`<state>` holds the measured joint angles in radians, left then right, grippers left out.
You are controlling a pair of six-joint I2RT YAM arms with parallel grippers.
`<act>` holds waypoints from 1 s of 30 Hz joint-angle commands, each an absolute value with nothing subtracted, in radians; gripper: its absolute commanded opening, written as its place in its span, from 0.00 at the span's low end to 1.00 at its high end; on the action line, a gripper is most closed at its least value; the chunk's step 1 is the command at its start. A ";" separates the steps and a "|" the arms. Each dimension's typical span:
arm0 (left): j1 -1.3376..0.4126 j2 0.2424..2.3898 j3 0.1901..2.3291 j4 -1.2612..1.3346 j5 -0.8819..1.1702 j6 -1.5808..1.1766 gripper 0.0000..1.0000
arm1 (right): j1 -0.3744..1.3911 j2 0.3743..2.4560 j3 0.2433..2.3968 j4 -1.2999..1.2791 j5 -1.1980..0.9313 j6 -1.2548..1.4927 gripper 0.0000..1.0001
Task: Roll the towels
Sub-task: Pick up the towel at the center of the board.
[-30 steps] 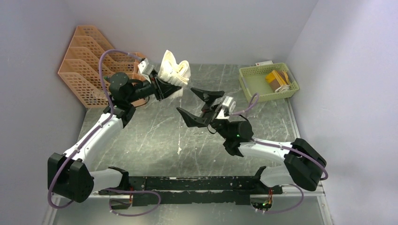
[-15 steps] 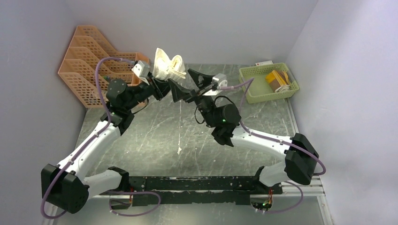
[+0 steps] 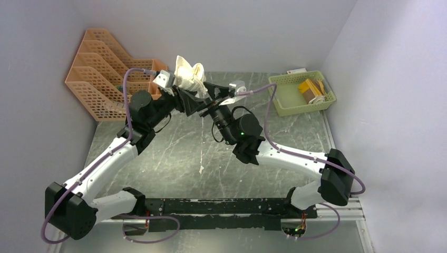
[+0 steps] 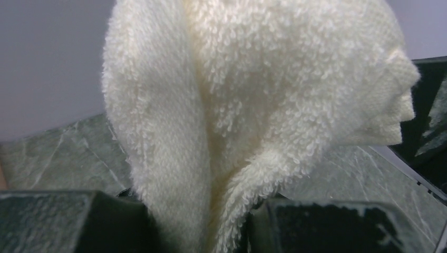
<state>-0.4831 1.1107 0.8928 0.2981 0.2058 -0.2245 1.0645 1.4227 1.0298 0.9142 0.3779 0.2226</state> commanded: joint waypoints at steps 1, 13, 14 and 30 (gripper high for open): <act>-0.513 1.082 0.903 0.317 0.103 -0.194 0.07 | 1.079 1.433 1.088 0.872 0.499 0.263 1.00; -0.540 1.096 0.942 0.218 -0.078 -0.147 0.07 | 1.180 1.381 1.105 0.831 0.775 0.208 1.00; -0.540 1.104 0.954 0.200 -0.091 -0.147 0.07 | 1.188 1.362 1.093 0.825 0.797 0.210 1.00; -0.542 1.101 0.992 0.155 -0.118 -0.151 0.07 | 1.182 1.340 1.063 0.757 0.653 0.555 1.00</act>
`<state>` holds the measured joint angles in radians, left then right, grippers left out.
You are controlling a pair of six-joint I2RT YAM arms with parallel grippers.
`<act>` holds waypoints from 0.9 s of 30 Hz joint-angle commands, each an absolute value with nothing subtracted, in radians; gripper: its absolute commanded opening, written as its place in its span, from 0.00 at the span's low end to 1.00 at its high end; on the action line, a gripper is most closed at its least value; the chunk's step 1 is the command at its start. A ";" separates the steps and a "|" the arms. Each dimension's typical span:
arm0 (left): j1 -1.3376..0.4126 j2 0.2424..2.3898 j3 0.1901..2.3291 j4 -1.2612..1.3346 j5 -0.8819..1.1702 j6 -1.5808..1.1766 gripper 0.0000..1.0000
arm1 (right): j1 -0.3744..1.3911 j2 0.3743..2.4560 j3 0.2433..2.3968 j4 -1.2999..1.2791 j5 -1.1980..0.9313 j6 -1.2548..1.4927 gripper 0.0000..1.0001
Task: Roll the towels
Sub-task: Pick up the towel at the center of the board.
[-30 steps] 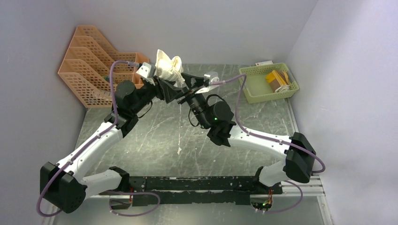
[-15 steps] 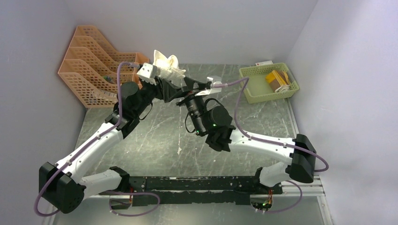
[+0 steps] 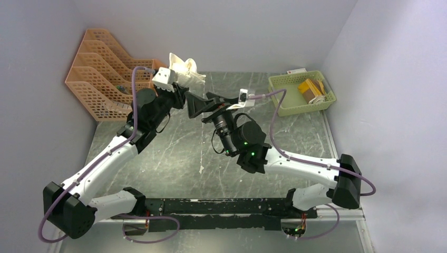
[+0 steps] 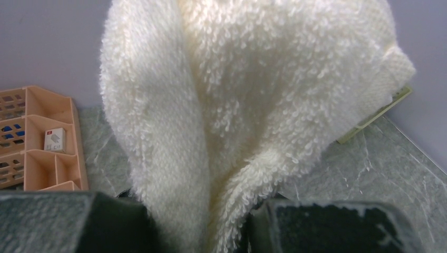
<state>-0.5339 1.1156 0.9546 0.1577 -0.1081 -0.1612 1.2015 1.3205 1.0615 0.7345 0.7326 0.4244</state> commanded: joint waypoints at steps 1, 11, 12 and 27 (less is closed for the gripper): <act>-0.543 1.098 0.992 0.151 -0.122 -0.150 0.07 | 1.170 1.343 1.062 0.762 0.624 0.586 1.00; -0.548 1.078 0.987 0.137 -0.121 -0.149 0.07 | 1.034 1.372 1.075 0.742 0.410 0.888 1.00; -0.548 1.080 0.992 0.132 -0.117 -0.148 0.07 | 1.028 1.376 1.079 0.739 0.399 0.905 1.00; -0.574 1.078 1.022 0.089 -0.086 -0.129 0.07 | 0.992 1.477 1.187 0.670 0.412 0.865 1.00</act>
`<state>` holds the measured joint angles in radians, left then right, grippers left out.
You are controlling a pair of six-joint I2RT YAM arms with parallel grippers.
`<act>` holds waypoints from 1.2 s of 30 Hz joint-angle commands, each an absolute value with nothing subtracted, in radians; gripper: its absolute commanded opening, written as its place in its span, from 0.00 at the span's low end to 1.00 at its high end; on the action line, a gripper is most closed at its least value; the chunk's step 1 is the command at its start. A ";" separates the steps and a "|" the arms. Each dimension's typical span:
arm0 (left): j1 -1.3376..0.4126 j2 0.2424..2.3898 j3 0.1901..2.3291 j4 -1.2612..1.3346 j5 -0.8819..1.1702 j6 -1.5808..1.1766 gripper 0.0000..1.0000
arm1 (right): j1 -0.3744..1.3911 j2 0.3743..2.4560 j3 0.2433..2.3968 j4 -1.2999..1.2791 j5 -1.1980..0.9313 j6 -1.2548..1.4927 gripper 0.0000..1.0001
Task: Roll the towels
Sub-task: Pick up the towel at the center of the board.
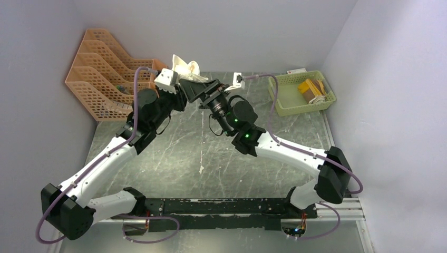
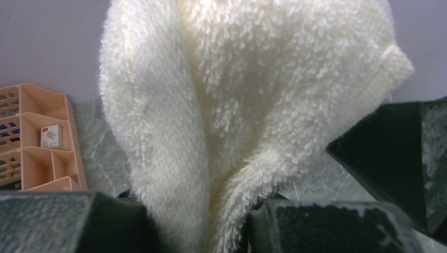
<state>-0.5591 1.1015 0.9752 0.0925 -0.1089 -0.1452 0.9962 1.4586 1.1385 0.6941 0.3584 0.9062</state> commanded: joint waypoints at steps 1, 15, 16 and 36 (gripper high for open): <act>-0.576 1.075 1.018 0.086 -0.082 -0.128 0.07 | 0.990 1.482 1.202 0.661 0.423 0.847 1.00; -0.584 1.052 0.989 0.094 -0.038 -0.113 0.07 | 0.989 1.604 1.412 0.431 0.509 0.753 1.00; -0.584 1.052 0.988 0.098 -0.034 -0.111 0.07 | 0.993 1.611 1.424 0.417 0.512 0.743 1.00; -0.603 1.044 0.951 0.130 0.245 0.029 0.07 | 1.025 1.750 1.613 0.186 0.533 0.649 1.00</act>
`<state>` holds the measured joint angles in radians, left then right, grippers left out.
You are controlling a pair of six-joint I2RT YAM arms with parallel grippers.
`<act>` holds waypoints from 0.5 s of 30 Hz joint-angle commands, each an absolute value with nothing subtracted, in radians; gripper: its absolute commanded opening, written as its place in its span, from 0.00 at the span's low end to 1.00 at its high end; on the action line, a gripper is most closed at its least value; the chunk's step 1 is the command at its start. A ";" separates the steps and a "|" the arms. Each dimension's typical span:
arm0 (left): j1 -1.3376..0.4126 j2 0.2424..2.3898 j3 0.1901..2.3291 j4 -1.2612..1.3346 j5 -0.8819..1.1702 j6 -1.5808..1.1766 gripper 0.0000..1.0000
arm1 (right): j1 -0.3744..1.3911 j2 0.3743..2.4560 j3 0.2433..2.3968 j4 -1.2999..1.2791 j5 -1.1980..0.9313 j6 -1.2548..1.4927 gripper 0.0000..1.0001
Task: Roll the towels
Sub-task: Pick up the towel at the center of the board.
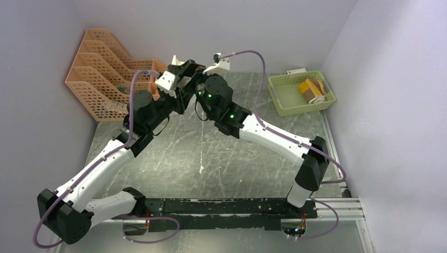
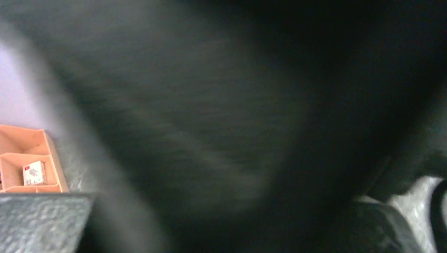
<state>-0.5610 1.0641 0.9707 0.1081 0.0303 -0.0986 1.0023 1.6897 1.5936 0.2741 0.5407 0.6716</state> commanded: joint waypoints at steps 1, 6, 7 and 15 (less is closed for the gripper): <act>-0.603 1.043 0.953 0.121 0.252 0.038 0.07 | 1.025 1.753 1.614 0.179 0.535 0.648 1.00; -0.603 1.031 0.948 0.105 0.250 0.060 0.07 | 1.025 1.742 1.590 0.169 0.535 0.651 1.00; -0.603 1.027 0.946 0.109 0.244 0.059 0.07 | 1.025 1.744 1.591 0.161 0.532 0.651 0.98; -0.603 0.977 0.913 0.148 0.136 0.061 0.07 | 1.023 1.729 1.547 0.142 0.437 0.661 0.63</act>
<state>-0.5678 1.0367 0.9157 0.0586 0.0956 0.0296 1.0084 1.7153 1.5887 0.2077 0.5465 0.6720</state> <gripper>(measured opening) 0.344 0.687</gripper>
